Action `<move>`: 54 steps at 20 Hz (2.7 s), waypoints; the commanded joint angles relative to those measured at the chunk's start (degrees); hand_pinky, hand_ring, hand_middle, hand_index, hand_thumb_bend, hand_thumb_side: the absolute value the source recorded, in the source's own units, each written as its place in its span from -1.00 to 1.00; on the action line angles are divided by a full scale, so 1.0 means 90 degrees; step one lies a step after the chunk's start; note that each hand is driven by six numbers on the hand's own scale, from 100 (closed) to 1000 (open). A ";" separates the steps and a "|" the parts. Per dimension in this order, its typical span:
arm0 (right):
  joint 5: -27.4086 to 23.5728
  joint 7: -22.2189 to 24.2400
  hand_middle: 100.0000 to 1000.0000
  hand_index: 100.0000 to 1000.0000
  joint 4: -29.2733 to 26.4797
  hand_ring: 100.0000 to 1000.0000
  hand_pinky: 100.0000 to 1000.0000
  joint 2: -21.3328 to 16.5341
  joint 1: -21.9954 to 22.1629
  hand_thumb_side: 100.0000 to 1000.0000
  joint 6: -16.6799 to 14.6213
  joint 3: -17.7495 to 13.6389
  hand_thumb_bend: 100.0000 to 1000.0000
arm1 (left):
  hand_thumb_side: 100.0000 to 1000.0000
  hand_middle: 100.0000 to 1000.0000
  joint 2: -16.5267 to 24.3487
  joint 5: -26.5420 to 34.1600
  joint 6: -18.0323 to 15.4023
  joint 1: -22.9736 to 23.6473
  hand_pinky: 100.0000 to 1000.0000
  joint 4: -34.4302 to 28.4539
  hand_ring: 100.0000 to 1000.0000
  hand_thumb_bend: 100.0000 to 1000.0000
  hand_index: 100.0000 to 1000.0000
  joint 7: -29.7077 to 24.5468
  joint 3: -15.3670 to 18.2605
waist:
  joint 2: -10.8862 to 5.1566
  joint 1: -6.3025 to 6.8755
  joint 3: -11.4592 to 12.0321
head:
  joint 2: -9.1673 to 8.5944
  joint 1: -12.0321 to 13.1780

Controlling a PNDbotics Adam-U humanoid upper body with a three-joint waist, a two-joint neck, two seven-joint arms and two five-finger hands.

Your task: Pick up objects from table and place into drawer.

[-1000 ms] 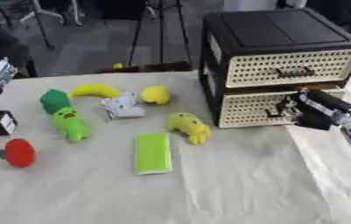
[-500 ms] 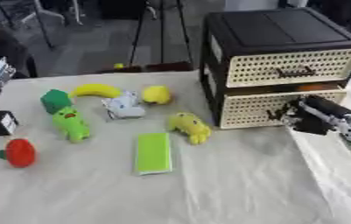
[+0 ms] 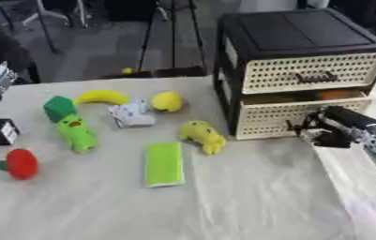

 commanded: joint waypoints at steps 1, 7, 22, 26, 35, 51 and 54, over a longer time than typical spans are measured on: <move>0.0103 0.0150 -1.00 -0.03 -0.0200 -1.00 -1.00 -0.0183 0.0017 1.00 -0.0053 0.0017 -0.80 | 0.45 0.01 0.0122 0.0023 -0.0009 -0.0069 0.12 -0.0093 0.03 -0.09 0.25 -0.0017 0.0022 | -0.0075 0.0007 -0.0012 | 0.0034 0.0003; 0.0003 0.0582 -1.00 -0.11 -0.0672 -1.00 -1.00 -0.0322 0.0257 1.00 -0.0085 0.0027 -0.79 | 0.45 0.01 0.0131 0.0020 -0.0006 -0.0066 0.12 -0.0094 0.03 -0.09 0.25 -0.0016 0.0027 | -0.0073 0.0004 -0.0027 | 0.0031 0.0018; -0.0669 0.1245 -1.00 -0.10 -0.2371 -1.00 -1.00 -0.0681 0.1328 1.00 0.0113 -0.0121 -0.80 | 0.45 0.01 0.0172 0.0000 0.0000 -0.0056 0.12 -0.0090 0.03 -0.09 0.25 -0.0018 0.0039 | -0.0062 -0.0051 -0.0031 | 0.0019 0.0079; -0.0882 0.1460 -1.00 -0.10 -0.2889 -1.00 -1.00 -0.0703 0.1660 1.00 0.0175 -0.0230 -0.83 | 0.45 0.01 0.0183 -0.0009 -0.0001 -0.0047 0.12 -0.0089 0.03 -0.09 0.25 -0.0024 0.0044 | -0.0056 -0.0076 -0.0051 | 0.0014 0.0107; -0.1128 0.1583 -1.00 -0.09 -0.3728 -1.00 -1.00 -0.0677 0.2339 1.00 0.0444 -0.0520 -0.84 | 0.45 0.01 0.0216 -0.0024 0.0006 -0.0017 0.12 -0.0089 0.03 -0.09 0.25 -0.0004 0.0065 | -0.0055 -0.0100 -0.0101 | 0.0006 0.0168; -0.1128 0.1129 -0.82 0.56 -0.3956 -1.00 -1.00 -0.0519 0.2698 0.97 0.0633 -0.0715 -1.00 | 0.46 0.01 0.0220 -0.0039 0.0004 0.0008 0.12 -0.0077 0.03 -0.09 0.25 -0.0017 0.0063 | -0.0044 -0.0101 -0.0169 | 0.0005 0.0198; -0.1063 0.0955 -0.82 0.55 -0.3952 -1.00 -1.00 -0.0497 0.2676 0.95 0.0635 -0.0696 -1.00 | 0.46 0.01 0.0219 -0.0038 0.0001 0.0007 0.12 -0.0077 0.03 -0.09 0.25 -0.0025 0.0057 | -0.0043 -0.0097 -0.0169 | 0.0004 0.0199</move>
